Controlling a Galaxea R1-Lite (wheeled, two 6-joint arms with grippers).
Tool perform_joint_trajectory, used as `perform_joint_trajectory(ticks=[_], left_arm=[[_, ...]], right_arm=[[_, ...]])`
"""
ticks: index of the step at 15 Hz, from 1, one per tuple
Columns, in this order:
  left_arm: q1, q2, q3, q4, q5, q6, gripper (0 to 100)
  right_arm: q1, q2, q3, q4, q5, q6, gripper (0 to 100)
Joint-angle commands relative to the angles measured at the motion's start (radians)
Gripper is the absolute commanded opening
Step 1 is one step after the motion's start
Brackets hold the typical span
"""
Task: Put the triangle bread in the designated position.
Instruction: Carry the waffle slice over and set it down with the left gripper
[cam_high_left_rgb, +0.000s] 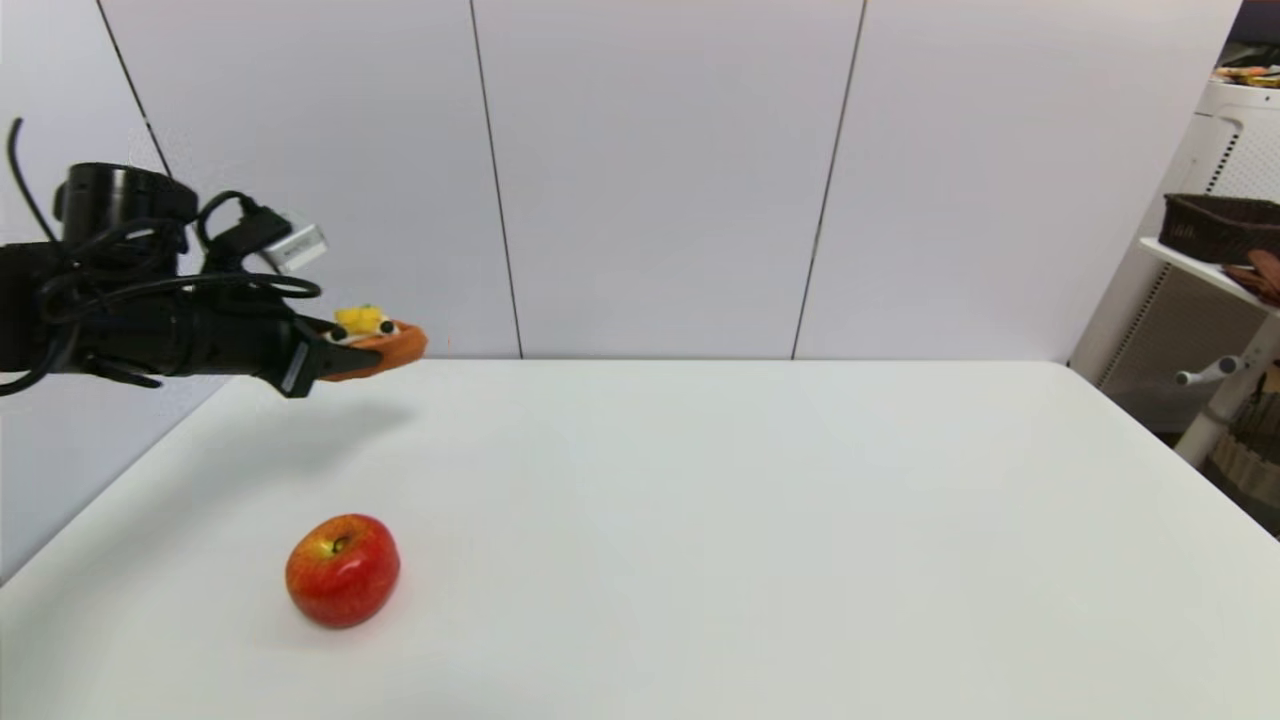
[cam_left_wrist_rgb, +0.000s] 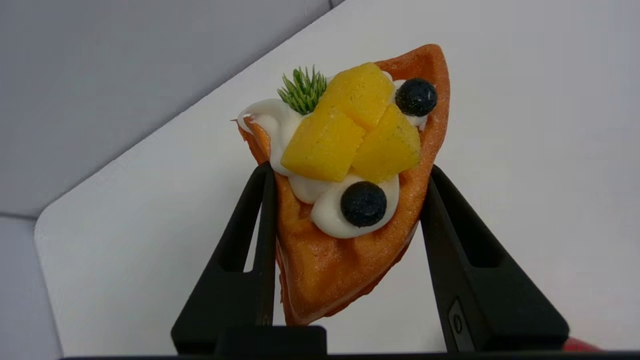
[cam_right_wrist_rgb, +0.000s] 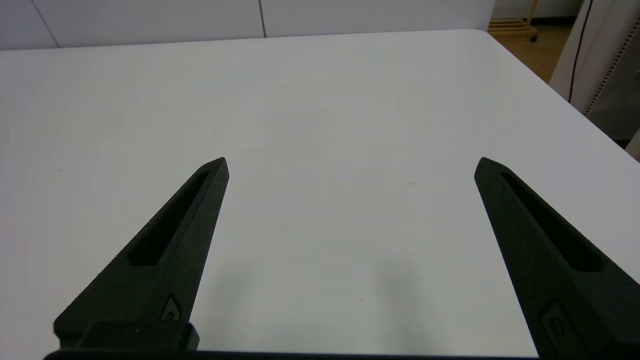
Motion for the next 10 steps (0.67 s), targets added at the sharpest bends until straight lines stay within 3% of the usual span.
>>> perform_joint_trajectory(ticks=[1, 3, 8, 10], left_arm=[[0.118, -0.111, 0.146, -0.001, 0.003, -0.122, 0], [0.119, -0.141, 0.216, 0.000, 0.027, -0.220, 0], [0.121, -0.184, 0.342, -0.006, 0.190, -0.331, 0], [0.119, -0.196, 0.391, -0.006, 0.196, -0.360, 0]], right_arm=[[0.001, 0.000, 0.000, 0.000, 0.000, 0.000, 100], [0.001, 0.002, 0.000, 0.000, 0.000, 0.000, 100], [0.001, 0.002, 0.000, 0.000, 0.000, 0.000, 100], [0.001, 0.000, 0.000, 0.000, 0.000, -0.001, 100]])
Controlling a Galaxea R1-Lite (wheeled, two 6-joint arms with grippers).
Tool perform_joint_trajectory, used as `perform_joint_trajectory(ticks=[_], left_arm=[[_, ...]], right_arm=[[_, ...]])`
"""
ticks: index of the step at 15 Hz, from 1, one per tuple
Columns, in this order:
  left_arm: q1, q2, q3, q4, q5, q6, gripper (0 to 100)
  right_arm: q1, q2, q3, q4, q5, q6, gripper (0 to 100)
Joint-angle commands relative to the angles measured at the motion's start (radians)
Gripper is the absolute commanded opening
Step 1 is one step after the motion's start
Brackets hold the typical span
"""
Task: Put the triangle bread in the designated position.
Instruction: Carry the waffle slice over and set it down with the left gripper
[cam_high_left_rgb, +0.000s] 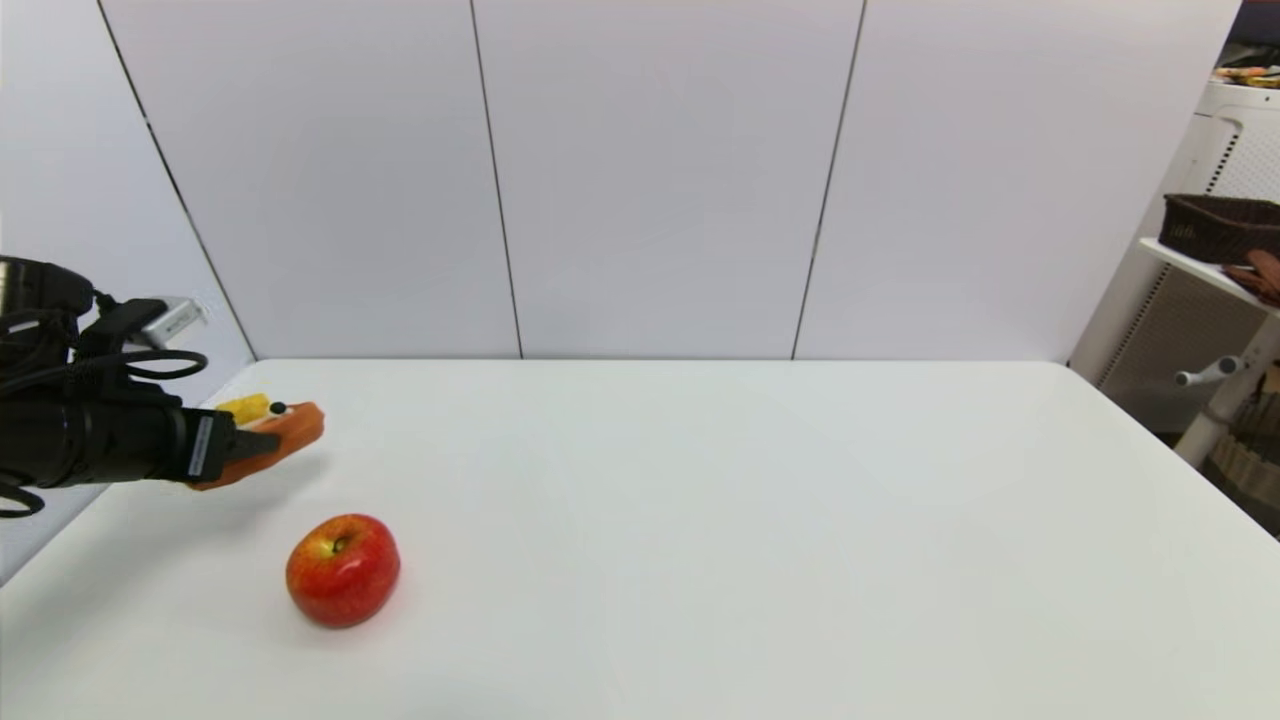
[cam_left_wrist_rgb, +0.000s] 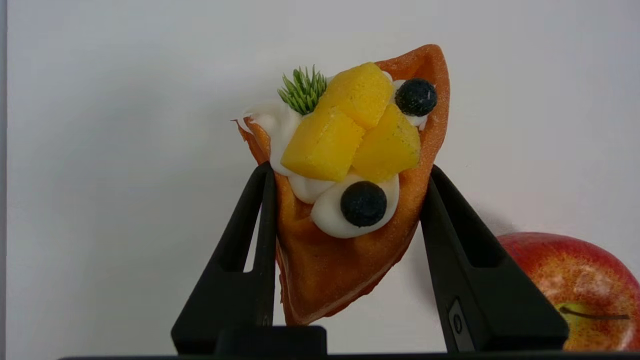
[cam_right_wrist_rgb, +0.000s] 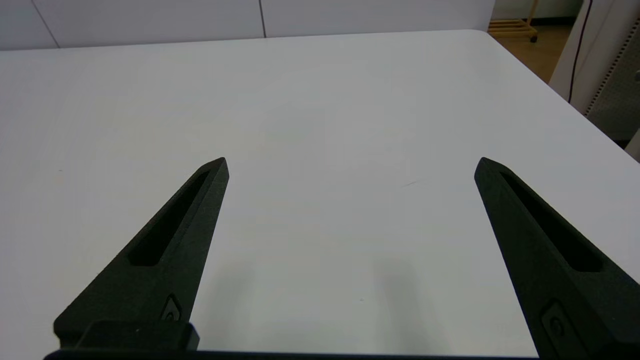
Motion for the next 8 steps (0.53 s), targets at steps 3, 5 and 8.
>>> perform_joint_trajectory(ticks=[3, 5, 8], left_arm=[[0.000, -0.054, 0.163, -0.003, 0.020, -0.067, 0], [0.001, -0.064, 0.202, -0.004, 0.020, -0.069, 0], [0.006, -0.070, 0.229, -0.006, 0.020, -0.069, 0]], right_arm=[[0.001, 0.000, 0.000, 0.000, 0.000, 0.001, 100], [0.001, 0.000, 0.000, 0.000, 0.000, 0.001, 100], [0.001, 0.000, 0.000, 0.000, 0.000, 0.001, 100]])
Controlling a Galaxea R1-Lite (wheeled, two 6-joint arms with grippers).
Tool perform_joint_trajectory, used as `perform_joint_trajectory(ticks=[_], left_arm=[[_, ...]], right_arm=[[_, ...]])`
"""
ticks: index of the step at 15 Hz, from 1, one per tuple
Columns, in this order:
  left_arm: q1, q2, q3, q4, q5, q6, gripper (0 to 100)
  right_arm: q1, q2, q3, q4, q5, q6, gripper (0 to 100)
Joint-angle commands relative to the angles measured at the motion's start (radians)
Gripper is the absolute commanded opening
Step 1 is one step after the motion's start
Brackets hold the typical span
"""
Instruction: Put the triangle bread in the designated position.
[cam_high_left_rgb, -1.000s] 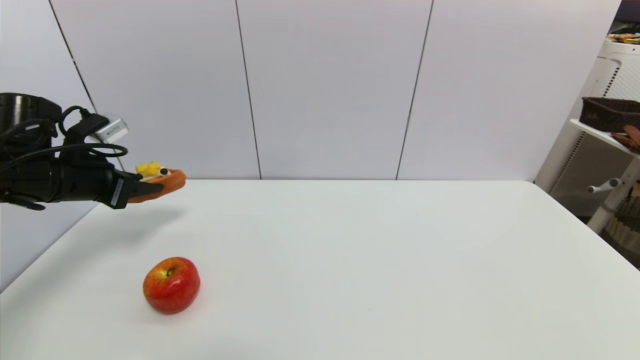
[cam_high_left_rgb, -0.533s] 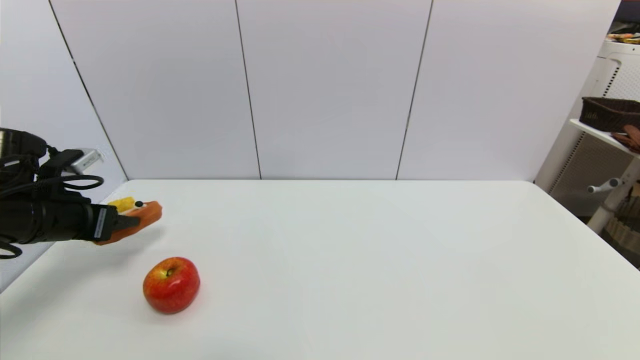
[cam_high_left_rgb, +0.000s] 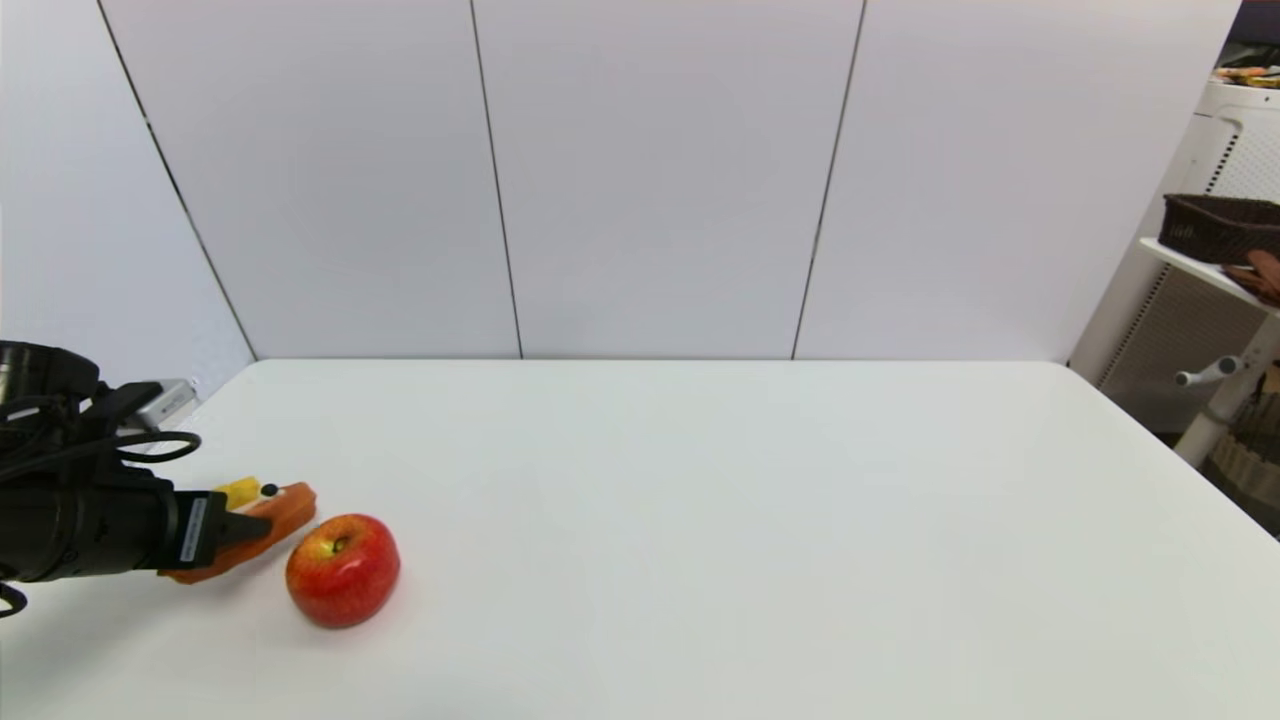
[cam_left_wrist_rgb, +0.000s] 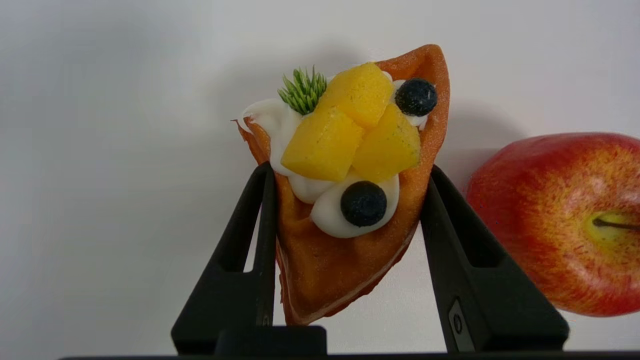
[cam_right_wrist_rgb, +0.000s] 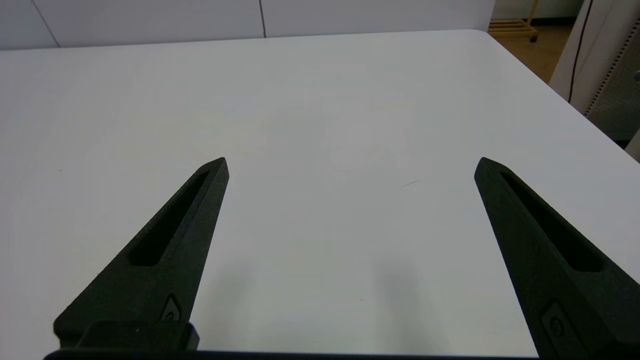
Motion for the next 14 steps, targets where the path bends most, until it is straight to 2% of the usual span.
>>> perform_joint_trajectory(ticks=[1, 5, 6, 14], left_arm=[[0.013, -0.015, 0.033, -0.001, -0.001, 0.001, 0], [0.032, -0.018, 0.052, -0.023, -0.001, 0.003, 0], [0.033, -0.018, 0.059, -0.032, 0.000, 0.003, 100], [0.032, -0.127, 0.090, -0.029, -0.006, 0.009, 100]], right_arm=[[0.000, 0.000, 0.000, 0.000, -0.001, 0.000, 100], [0.000, 0.000, 0.000, 0.000, -0.001, 0.001, 100], [0.000, 0.000, 0.000, 0.000, -0.001, 0.001, 100], [0.000, 0.002, 0.000, 0.000, -0.001, 0.000, 100]])
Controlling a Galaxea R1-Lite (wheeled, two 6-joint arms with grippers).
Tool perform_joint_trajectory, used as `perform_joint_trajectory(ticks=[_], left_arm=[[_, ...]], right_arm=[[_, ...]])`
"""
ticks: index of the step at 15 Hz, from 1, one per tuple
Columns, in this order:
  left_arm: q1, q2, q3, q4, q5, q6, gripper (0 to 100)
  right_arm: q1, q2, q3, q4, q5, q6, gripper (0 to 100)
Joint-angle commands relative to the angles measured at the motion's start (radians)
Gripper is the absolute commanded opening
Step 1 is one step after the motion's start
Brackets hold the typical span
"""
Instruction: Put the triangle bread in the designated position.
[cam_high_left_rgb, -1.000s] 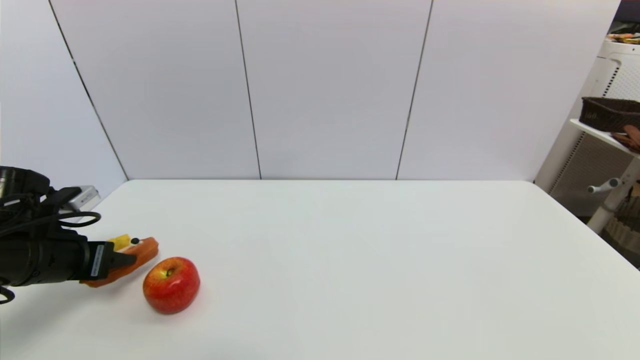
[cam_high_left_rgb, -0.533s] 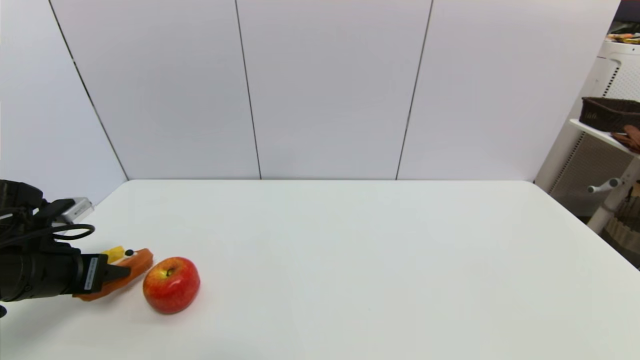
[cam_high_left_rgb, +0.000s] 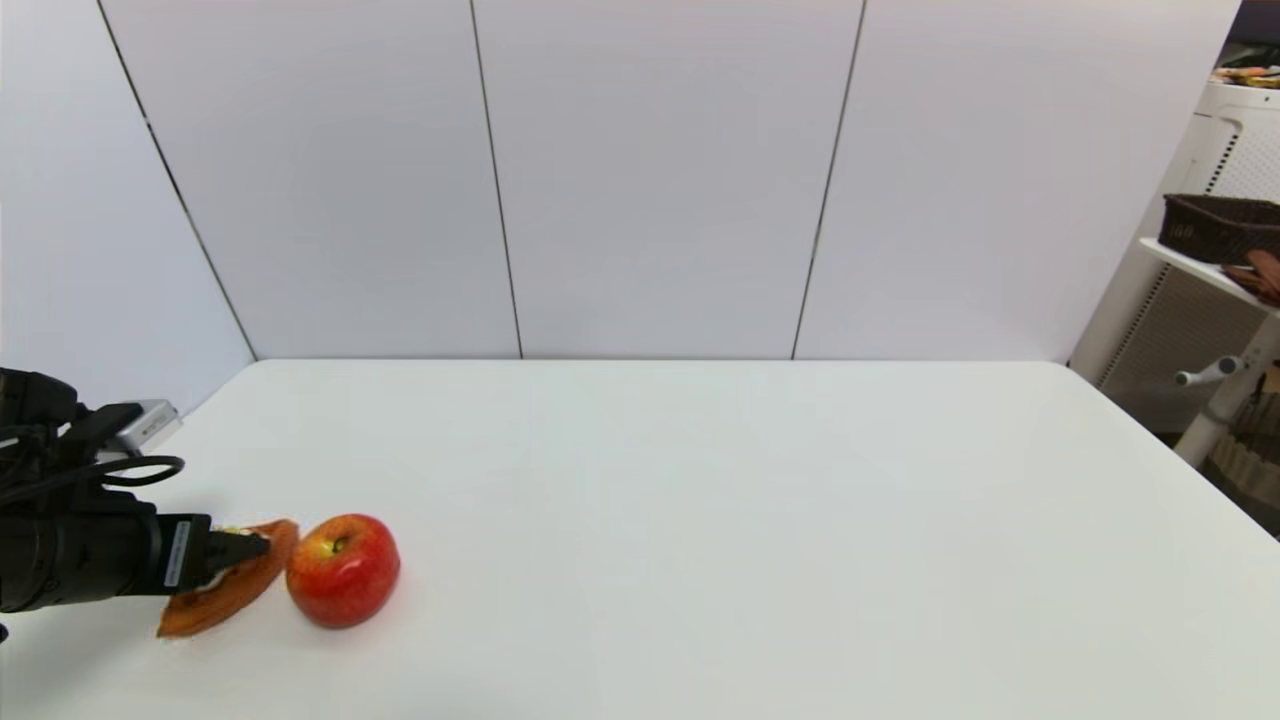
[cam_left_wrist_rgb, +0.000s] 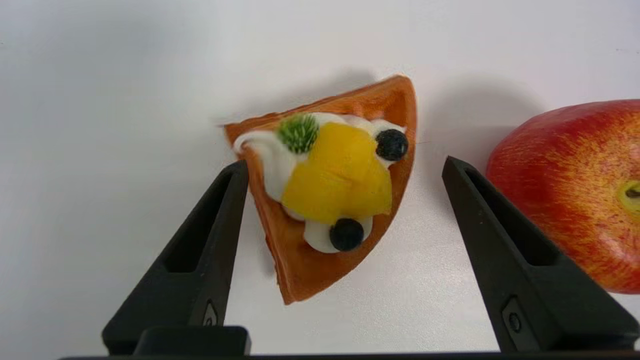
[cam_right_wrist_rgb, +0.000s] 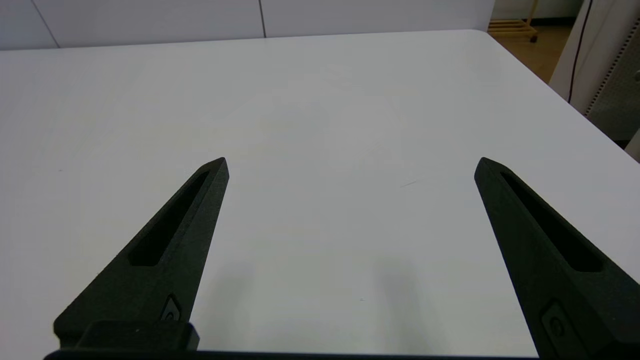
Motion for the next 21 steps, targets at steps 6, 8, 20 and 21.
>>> perform_joint_trajectory(ticks=[6, 8, 20, 21], left_arm=[[-0.055, -0.441, 0.093, 0.000, -0.007, 0.008, 100], [-0.093, -0.608, 0.133, 0.000, -0.007, 0.008, 100], [-0.217, -1.475, 0.588, -0.009, 0.020, -0.021, 100], [-0.216, -1.470, 0.607, -0.018, 0.117, -0.035, 100]], right_arm=[[0.000, 0.000, 0.000, -0.001, -0.001, 0.001, 100], [0.000, 0.000, 0.000, -0.001, -0.001, 0.001, 100], [0.000, 0.002, 0.000, -0.001, -0.001, 0.001, 100], [0.000, 0.000, 0.000, -0.001, -0.001, 0.001, 100]])
